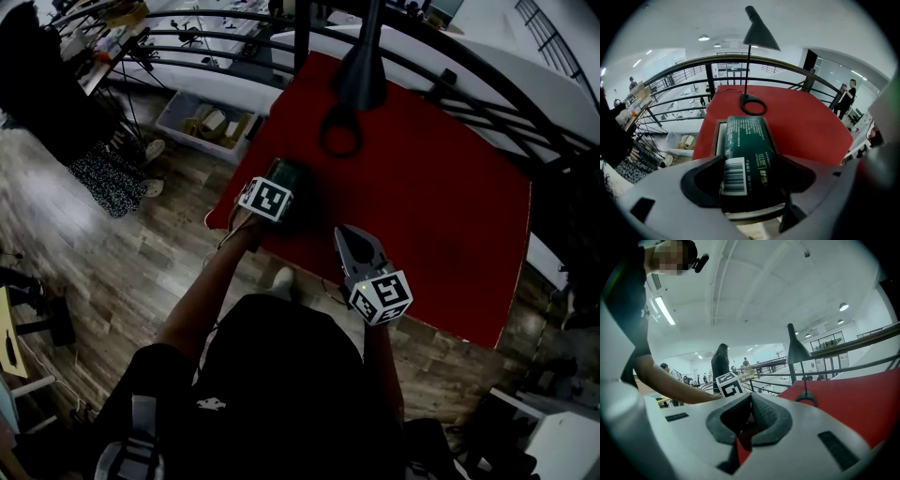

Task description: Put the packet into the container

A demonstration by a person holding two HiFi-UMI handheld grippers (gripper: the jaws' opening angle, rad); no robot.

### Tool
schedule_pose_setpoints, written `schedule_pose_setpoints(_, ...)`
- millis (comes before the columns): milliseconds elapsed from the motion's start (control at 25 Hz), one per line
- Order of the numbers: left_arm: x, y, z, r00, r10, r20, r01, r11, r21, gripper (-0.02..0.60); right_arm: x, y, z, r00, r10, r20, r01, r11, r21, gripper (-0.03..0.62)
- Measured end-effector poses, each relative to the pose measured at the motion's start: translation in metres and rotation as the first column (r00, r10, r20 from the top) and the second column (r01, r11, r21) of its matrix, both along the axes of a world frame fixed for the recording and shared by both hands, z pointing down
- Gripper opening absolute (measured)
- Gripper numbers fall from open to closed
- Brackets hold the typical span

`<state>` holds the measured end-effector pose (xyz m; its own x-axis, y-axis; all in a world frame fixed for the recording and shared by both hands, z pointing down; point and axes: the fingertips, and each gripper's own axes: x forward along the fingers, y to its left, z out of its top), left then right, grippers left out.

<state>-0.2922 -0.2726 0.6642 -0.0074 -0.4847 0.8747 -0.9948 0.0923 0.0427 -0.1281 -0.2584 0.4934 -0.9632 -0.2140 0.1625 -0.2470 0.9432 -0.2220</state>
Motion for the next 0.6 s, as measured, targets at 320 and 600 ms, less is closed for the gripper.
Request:
schedule_pose_setpoints(320,0.002,-0.005,-0.005,1.000,-0.001,0.011,0.001,0.998,0.058,0.399,-0.002,0.002,0.003,1.000,-0.012,-0.001,0.012,1.000,-0.007,0.021)
schedule_pose_setpoints(600,0.002,0.002,-0.036,0.999,0.032,0.015,-0.034,0.990,0.135,0.396,-0.010,0.004,0.000,1.000,-0.021,0.000,0.021,1.000,0.005,0.021)
